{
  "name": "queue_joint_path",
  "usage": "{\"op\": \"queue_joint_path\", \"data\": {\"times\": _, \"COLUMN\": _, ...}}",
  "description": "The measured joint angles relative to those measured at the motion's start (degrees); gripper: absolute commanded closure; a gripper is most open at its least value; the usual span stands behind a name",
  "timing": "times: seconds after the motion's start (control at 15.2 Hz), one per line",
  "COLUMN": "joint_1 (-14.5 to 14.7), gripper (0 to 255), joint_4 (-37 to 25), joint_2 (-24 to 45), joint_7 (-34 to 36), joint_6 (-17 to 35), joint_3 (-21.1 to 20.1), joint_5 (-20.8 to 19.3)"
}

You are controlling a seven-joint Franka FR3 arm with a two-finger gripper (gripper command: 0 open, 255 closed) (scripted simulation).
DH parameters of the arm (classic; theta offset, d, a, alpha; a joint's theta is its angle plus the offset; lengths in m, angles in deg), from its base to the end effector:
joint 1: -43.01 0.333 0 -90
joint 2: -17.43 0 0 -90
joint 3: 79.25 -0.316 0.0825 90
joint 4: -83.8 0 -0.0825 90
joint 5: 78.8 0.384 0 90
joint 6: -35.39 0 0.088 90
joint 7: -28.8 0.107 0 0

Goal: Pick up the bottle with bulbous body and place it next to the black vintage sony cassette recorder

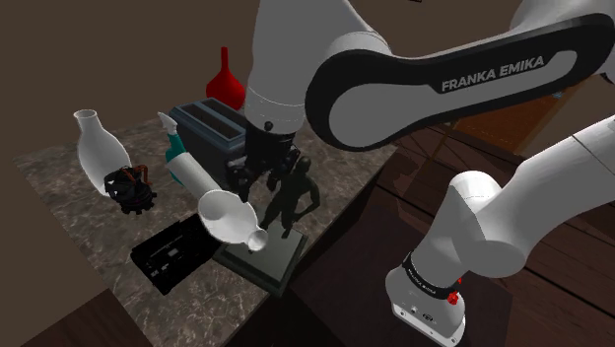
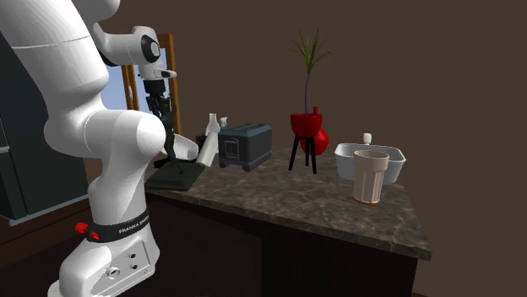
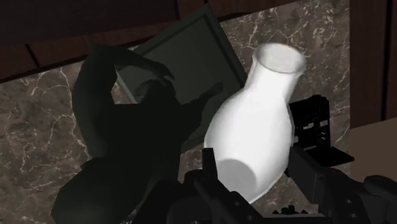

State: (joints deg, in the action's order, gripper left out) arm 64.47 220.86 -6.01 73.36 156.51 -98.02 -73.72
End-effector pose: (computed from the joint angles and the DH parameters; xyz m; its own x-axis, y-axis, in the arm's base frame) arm 0.3284 0.2922 0.4728 0.9839 -0.1366 0.1149 -0.1321 -0.9902 -0.0461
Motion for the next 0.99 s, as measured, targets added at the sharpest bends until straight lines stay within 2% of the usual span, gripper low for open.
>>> {"op": "queue_joint_path", "data": {"times": 0.33, "joint_1": -0.1, "gripper": 255, "joint_4": 1.4, "joint_2": 1.2, "joint_7": -0.2, "joint_6": 5.1, "joint_3": 0.1, "joint_5": -0.1}}
{"op": "queue_joint_path", "data": {"times": 0.4, "joint_1": -0.2, "gripper": 255, "joint_4": 1.8, "joint_2": 2.5, "joint_7": 0.2, "joint_6": 3.4, "joint_3": -0.1, "joint_5": -0.2}}
{"op": "queue_joint_path", "data": {"times": 0.46, "joint_1": -0.1, "gripper": 0, "joint_4": 1.9, "joint_2": 2.3, "joint_7": 0.2, "joint_6": 1.4, "joint_3": -0.1, "joint_5": -0.1}}
{"op": "queue_joint_path", "data": {"times": 0.66, "joint_1": 0.0, "gripper": 0, "joint_4": 1.8, "joint_2": 1.9, "joint_7": 0.1, "joint_6": -0.8, "joint_3": 0.0, "joint_5": 0.0}}
{"op": "queue_joint_path", "data": {"times": 0.86, "joint_1": 0.0, "gripper": 0, "joint_4": 2.0, "joint_2": 2.3, "joint_7": 0.2, "joint_6": -0.4, "joint_3": -0.1, "joint_5": -0.1}}
{"op": "queue_joint_path", "data": {"times": 0.99, "joint_1": 0.0, "gripper": 0, "joint_4": 0.7, "joint_2": 1.5, "joint_7": 0.1, "joint_6": -2.5, "joint_3": 0.2, "joint_5": 0.0}}
